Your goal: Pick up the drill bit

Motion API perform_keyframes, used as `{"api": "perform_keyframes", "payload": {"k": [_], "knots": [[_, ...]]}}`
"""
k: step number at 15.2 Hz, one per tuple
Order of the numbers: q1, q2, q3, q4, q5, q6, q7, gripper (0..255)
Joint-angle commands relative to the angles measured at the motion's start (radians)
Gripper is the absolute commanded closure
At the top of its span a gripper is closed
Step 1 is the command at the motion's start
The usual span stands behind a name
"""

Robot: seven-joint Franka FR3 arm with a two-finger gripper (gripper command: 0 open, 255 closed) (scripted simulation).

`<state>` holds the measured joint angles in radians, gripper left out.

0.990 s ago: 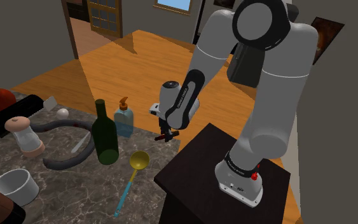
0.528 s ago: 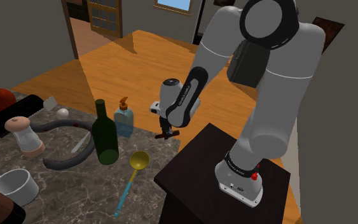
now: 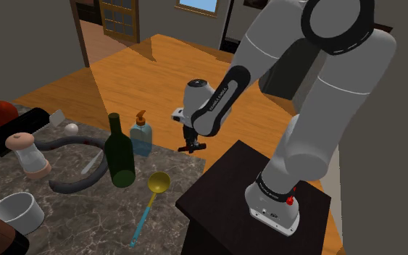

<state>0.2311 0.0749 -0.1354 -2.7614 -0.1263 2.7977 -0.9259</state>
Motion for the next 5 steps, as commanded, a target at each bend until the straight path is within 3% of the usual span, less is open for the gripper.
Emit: {"api": "perform_keyframes", "payload": {"k": [1,5], "knots": [[0.001,-0.037,0.0,0.0,-0.002,-0.037,0.001,255],[0.001,-0.076,0.0,-0.002,-0.004,-0.075,0.001,255]]}}
